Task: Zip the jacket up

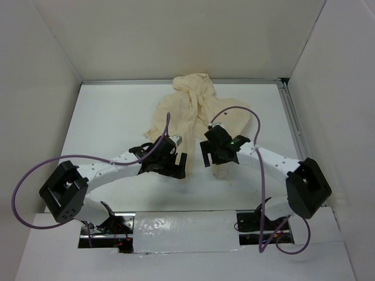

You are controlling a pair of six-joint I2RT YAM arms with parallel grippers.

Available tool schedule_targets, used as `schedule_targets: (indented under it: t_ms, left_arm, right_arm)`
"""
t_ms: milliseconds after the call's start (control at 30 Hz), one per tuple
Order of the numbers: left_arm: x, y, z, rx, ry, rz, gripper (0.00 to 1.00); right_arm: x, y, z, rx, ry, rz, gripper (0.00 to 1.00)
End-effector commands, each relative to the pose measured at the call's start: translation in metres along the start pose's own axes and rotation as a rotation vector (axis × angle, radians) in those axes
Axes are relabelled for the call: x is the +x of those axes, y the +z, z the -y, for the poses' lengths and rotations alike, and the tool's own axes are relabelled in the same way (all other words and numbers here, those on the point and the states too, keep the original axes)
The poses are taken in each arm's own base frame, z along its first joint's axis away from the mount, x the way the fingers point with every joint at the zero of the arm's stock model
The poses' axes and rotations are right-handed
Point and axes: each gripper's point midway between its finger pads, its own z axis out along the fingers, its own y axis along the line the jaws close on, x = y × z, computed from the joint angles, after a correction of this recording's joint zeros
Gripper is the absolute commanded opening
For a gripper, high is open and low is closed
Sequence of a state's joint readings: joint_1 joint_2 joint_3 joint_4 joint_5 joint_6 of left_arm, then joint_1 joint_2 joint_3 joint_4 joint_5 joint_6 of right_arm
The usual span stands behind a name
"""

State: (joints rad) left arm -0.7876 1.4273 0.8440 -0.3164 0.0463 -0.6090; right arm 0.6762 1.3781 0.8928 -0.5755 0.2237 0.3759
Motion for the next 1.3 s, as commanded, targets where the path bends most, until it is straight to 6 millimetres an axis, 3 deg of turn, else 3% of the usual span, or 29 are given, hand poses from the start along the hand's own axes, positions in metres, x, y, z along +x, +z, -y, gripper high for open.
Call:
schedule_targets:
  t_ms: [0,67,267,400,633,733,800,1000,1133,1167,1200,1267]
  left_arm:
    - [-0.006,-0.003,0.003,0.024,-0.001,0.034,0.99]
    - [-0.008,-0.004,0.003,0.030,0.004,0.041,0.99]
    - [-0.008,-0.002,-0.001,0.019,0.004,0.044,0.99]
    - [-0.009,-0.001,0.002,0.036,0.018,0.050,0.98]
    - [-0.007,-0.001,-0.002,0.021,0.016,0.046,0.97]
    - [-0.008,-0.001,-0.001,0.026,0.018,0.049,0.95]
    - [-0.009,-0.001,-0.001,0.022,0.016,0.051,0.95]
    - [-0.010,-0.003,-0.003,0.006,0.006,0.057,0.95]
    - [-0.013,-0.005,-0.004,-0.002,-0.001,0.062,0.95]
    - [-0.012,-0.005,-0.006,-0.010,-0.009,0.059,0.95]
    - [-0.014,-0.006,-0.006,-0.011,-0.011,0.063,0.95]
    - [-0.013,-0.006,-0.009,-0.021,-0.019,0.059,0.95]
  right_arm:
    - [-0.002,0.011,0.006,0.081,-0.092,-0.041,0.88]
    - [0.001,0.016,0.010,0.107,-0.104,-0.064,0.77]
    - [0.014,0.024,0.007,0.110,-0.162,-0.179,0.63]
    - [0.021,0.029,-0.003,0.045,-0.191,-0.221,0.48]
    - [0.036,0.045,-0.008,0.026,-0.241,-0.321,0.53]
    - [0.037,0.051,-0.012,0.009,-0.234,-0.312,0.29]
    - [0.032,0.051,-0.018,-0.015,-0.217,-0.295,0.15]
    - [-0.011,0.056,-0.051,-0.156,-0.121,-0.167,0.05]
    - [-0.039,0.064,-0.077,-0.226,-0.005,-0.106,0.10]
    - [-0.053,0.070,-0.086,-0.251,0.114,-0.084,0.10]
    - [-0.053,0.071,-0.085,-0.243,0.115,-0.080,0.11]
    - [-0.062,0.073,-0.088,-0.245,0.174,-0.061,0.26]
